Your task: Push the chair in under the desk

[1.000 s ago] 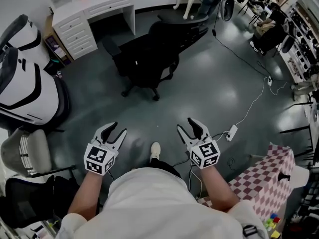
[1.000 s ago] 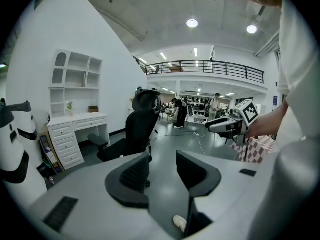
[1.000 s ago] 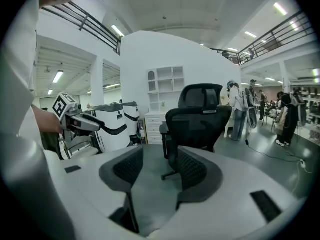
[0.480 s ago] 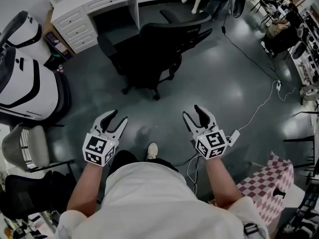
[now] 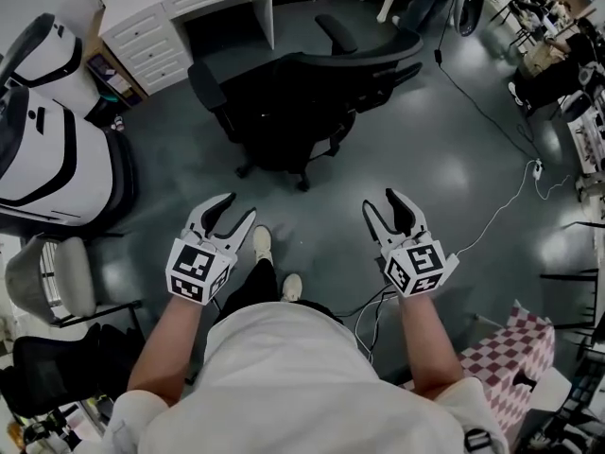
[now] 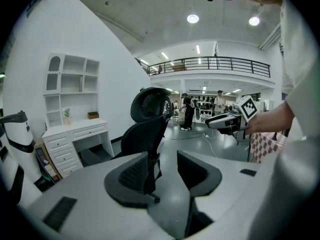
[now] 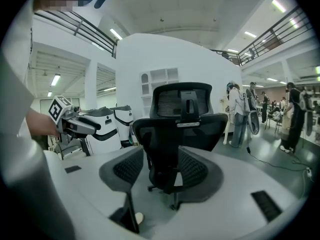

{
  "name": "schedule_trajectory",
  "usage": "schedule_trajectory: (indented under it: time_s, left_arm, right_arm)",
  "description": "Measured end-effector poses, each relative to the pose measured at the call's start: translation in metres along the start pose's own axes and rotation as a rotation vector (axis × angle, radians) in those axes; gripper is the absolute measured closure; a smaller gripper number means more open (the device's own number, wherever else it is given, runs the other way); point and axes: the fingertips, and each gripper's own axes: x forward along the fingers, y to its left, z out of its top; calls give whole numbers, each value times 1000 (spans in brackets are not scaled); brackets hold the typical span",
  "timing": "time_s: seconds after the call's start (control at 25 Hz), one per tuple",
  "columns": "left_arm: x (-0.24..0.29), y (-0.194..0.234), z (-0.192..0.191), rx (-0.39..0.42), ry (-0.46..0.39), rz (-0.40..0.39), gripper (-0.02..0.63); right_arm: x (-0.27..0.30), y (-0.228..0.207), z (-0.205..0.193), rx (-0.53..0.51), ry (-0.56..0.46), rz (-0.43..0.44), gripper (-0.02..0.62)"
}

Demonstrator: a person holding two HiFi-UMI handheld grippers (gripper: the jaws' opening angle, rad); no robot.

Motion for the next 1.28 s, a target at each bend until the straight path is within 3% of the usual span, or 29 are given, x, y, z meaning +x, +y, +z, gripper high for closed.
schedule_trajectory:
  time_s: [0.52, 1.0, 1.28]
  left_arm:
    - [81, 67, 28, 65, -4, -82, 405]
    - [133, 96, 41, 147, 17, -185, 364]
    - [153, 93, 38, 150, 62, -181, 345]
  right_arm:
    - [68, -48, 49, -23, 5, -77, 368]
    - [126, -92, 96, 11, -50, -94, 244]
    - [144, -104, 105, -10, -57, -35, 244]
